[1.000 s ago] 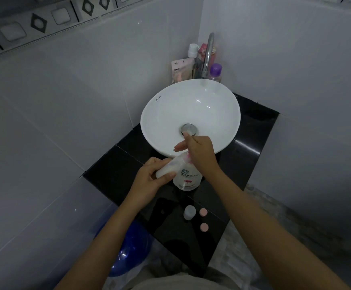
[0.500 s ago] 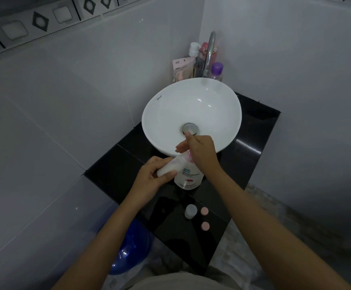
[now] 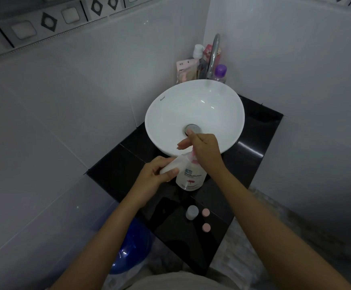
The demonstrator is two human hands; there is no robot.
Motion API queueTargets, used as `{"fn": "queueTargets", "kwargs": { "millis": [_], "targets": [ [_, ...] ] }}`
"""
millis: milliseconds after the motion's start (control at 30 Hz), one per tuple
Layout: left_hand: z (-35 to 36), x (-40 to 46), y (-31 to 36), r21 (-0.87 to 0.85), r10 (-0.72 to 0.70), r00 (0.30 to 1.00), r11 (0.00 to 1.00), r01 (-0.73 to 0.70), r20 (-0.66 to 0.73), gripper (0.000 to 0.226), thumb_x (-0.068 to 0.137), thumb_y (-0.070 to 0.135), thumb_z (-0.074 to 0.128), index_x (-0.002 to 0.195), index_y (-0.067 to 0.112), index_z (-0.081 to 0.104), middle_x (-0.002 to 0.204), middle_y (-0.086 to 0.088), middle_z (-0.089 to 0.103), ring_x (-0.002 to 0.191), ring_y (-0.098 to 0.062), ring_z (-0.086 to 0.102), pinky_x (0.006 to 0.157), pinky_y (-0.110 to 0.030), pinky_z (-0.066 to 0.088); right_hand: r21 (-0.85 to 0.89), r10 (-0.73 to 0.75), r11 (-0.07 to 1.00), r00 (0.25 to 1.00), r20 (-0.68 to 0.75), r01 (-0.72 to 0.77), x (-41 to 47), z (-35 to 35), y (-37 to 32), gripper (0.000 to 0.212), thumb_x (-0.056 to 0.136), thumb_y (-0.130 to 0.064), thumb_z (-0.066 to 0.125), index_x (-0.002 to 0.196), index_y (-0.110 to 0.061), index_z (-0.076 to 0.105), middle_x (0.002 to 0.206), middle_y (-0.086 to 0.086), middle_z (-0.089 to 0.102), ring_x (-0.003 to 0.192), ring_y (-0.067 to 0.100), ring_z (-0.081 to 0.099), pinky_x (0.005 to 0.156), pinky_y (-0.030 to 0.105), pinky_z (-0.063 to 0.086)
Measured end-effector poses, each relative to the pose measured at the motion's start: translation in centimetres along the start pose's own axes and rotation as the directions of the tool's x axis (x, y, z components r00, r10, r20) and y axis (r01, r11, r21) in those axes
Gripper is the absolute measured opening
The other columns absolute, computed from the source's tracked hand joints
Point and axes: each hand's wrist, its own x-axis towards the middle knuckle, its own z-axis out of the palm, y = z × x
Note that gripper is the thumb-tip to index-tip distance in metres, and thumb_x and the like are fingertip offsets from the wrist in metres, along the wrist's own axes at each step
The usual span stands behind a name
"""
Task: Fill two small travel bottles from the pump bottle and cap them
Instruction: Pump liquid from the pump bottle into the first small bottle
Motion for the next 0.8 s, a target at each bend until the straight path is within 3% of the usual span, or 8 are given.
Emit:
{"fn": "queueTargets", "kwargs": {
  "millis": [167, 267, 367, 533, 633, 800],
  "targets": [
    [0.1, -0.2, -0.6, 0.03, -0.045, 0.999, 0.999, 0.045, 0.005, 0.031, 0.088, 0.014, 0.058, 0.119, 0.014, 0.061, 0.114, -0.021, 0.052, 0.089, -0.011, 0.056, 0.069, -0.012, 0.051, -0.024, 0.013, 1.0, 1.0, -0.006, -0.013, -0.3, 0.4, 1.2, 0.044, 0.098, -0.025, 0.046, 0.071, -0.003, 0.074, 0.067, 0.006, 0.072, 0.061, 0.002, 0.064, 0.063, 0.014, 0.045],
    [0.3, -0.3, -0.5, 0.028, -0.041, 0.999, 0.999, 0.041, 0.007, 0.031, 0.088, 0.015, 0.058, 0.119, 0.016, 0.061, 0.115, -0.022, 0.053, 0.091, -0.012, 0.057, 0.069, -0.011, 0.051, -0.066, 0.042, 0.997, 0.999, 0.029, -0.04, -0.2, 0.1, 0.8, 0.045, 0.097, -0.029, 0.047, 0.07, -0.005, 0.074, 0.066, 0.001, 0.072, 0.056, -0.003, 0.062, 0.054, 0.008, 0.043],
    [0.2, -0.4, -0.2, 0.015, -0.029, 1.0, 0.999, 0.029, 0.005, 0.031, 0.087, 0.017, 0.059, 0.118, 0.021, 0.061, 0.115, -0.018, 0.055, 0.095, -0.013, 0.058, 0.072, -0.011, 0.051, -0.069, 0.1, 0.993, 0.993, 0.07, -0.095, 0.0, -0.3, -0.1, 0.046, 0.094, -0.037, 0.048, 0.068, -0.009, 0.074, 0.067, 0.002, 0.074, 0.058, -0.001, 0.063, 0.046, 0.014, 0.044],
    [0.2, -0.3, 0.2, 0.112, 0.045, 0.999, 0.993, -0.043, -0.018, 0.032, 0.083, 0.021, 0.067, 0.115, 0.022, 0.063, 0.109, -0.005, 0.062, 0.094, -0.012, 0.06, 0.077, -0.013, 0.051, -0.05, 0.078, 0.996, 0.994, 0.073, -0.075, 0.3, -0.5, -1.2, 0.043, 0.095, -0.033, 0.048, 0.067, -0.013, 0.073, 0.065, 0.003, 0.073, 0.069, 0.017, 0.069, 0.071, 0.032, 0.054],
    [0.4, -0.2, 0.3, 0.17, 0.079, 0.997, 0.983, -0.075, -0.016, 0.031, 0.082, 0.022, 0.068, 0.113, 0.021, 0.063, 0.108, 0.0, 0.064, 0.093, -0.009, 0.061, 0.076, -0.012, 0.05, -0.043, 0.083, 0.996, 0.994, 0.077, -0.08, 0.2, -0.5, -1.4, 0.043, 0.096, -0.032, 0.048, 0.067, -0.012, 0.073, 0.065, 0.002, 0.072, 0.062, 0.009, 0.067, 0.068, 0.026, 0.051],
    [0.7, -0.4, 0.0, 0.157, 0.103, 0.994, 0.983, -0.096, -0.033, 0.029, 0.086, 0.016, 0.063, 0.114, 0.018, 0.06, 0.111, -0.004, 0.06, 0.093, -0.008, 0.059, 0.074, -0.009, 0.049, -0.01, 0.066, 0.998, 0.995, 0.081, -0.065, 0.1, -0.5, -1.4, 0.043, 0.097, -0.029, 0.048, 0.068, -0.008, 0.073, 0.065, 0.006, 0.072, 0.062, 0.012, 0.067, 0.073, 0.025, 0.052]
  ]
}}
